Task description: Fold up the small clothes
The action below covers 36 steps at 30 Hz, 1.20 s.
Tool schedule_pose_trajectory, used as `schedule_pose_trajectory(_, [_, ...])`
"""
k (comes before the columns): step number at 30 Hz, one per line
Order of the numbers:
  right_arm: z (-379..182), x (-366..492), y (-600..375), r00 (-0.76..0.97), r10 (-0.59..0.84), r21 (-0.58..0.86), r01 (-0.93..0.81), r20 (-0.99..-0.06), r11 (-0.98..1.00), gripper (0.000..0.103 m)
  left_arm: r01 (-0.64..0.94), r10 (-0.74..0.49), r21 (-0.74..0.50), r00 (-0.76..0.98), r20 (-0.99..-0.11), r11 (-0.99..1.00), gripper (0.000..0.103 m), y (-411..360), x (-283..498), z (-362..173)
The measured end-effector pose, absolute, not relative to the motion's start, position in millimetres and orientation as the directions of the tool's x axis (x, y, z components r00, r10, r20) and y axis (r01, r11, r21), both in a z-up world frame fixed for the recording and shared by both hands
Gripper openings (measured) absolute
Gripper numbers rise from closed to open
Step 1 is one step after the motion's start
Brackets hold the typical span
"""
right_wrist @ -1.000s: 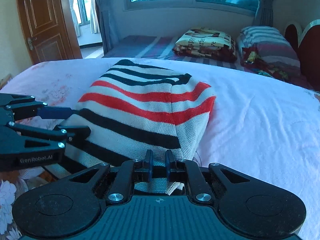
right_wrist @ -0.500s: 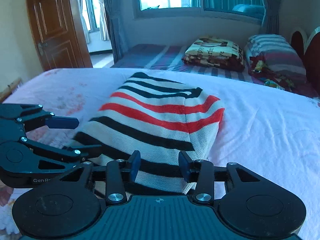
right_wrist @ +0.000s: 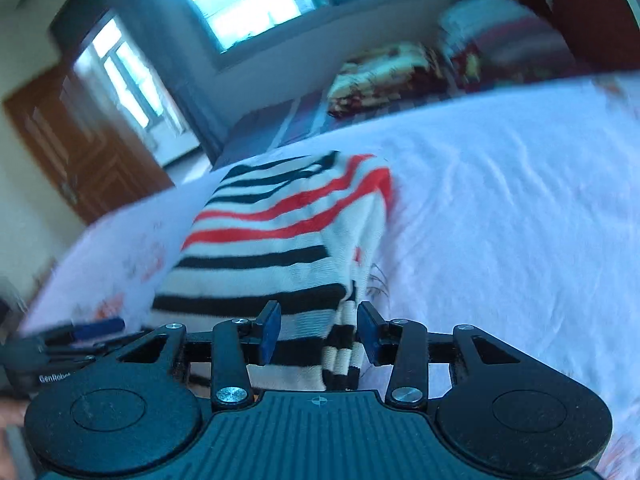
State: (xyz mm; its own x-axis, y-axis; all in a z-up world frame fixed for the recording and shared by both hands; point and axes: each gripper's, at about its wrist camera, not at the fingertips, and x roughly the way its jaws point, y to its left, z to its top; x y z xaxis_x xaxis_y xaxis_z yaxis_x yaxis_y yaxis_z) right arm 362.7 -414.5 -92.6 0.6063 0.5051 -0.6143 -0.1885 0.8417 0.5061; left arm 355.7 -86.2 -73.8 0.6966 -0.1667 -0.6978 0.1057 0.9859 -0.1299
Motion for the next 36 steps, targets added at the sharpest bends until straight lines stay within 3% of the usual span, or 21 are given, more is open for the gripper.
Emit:
schedule_pose_trajectory(1, [-95.2,369.4,-421.3,0.601,0.519,0.541,-0.165,-0.608,0.825,0.046,0.082,-0.184,-0.178,0.693,-0.697,0.981,0.078,-78.6,361.8,-73.1])
schedule_pose_trajectory(3, [-99.9,382.2,-429.4,0.594,0.544,0.597,-0.13,-0.592,0.792,0.087,0.044,-0.251,-0.303,0.679,-0.69,0.952,0.078,-63.2,377.4,-76.5])
schedule_pose_trajectory(4, [-102.0,389.4,-431.5,0.594,0.554,0.616,-0.121,-0.584,0.779,0.088,0.019,-0.272,-0.35,0.668,-0.692,0.937,0.078,-57.3,385.7,-79.5])
schedule_pose_trajectory(12, [-126.5,435.4,-434.3,0.504,0.673,0.736,-0.104,-0.541,0.669,0.087,-0.043,-0.431,-0.563,0.595,-0.678,0.826,0.079,-34.5,430.9,-109.7])
schedule_pose_trajectory(14, [-134.0,440.9,-434.1,0.475,0.679,0.733,-0.097,-0.56,0.673,0.081,-0.039,-0.459,-0.585,0.579,-0.674,0.81,0.08,-33.8,438.7,-116.2])
schedule_pose_trajectory(18, [-135.0,449.1,-429.5,0.458,0.699,0.734,-0.135,-0.55,0.666,0.08,-0.036,-0.509,-0.626,0.546,-0.666,0.779,0.081,-34.0,451.9,-129.5])
schedule_pose_trajectory(20, [-134.4,456.0,-425.1,0.447,0.709,0.736,-0.151,-0.545,0.66,0.078,-0.025,-0.511,-0.623,0.547,-0.663,0.782,0.081,-37.1,457.6,-132.0])
schedule_pose_trajectory(24, [-135.1,465.3,-415.9,0.446,0.699,0.709,-0.178,-0.56,0.682,0.056,-0.004,-0.482,-0.578,0.545,-0.686,0.816,0.078,-49.4,468.4,-129.7])
schedule_pose_trajectory(32, [-137.8,463.9,-415.3,0.438,0.701,0.699,-0.2,-0.563,0.686,0.057,0.045,-0.444,-0.499,0.532,-0.721,0.865,0.078,-63.9,475.7,-124.9])
schedule_pose_trajectory(36, [-129.5,463.1,-395.7,0.478,0.63,0.594,-0.247,-0.612,0.765,0.041,0.086,-0.396,-0.419,0.541,-0.742,0.904,0.066,-80.6,479.3,-118.2])
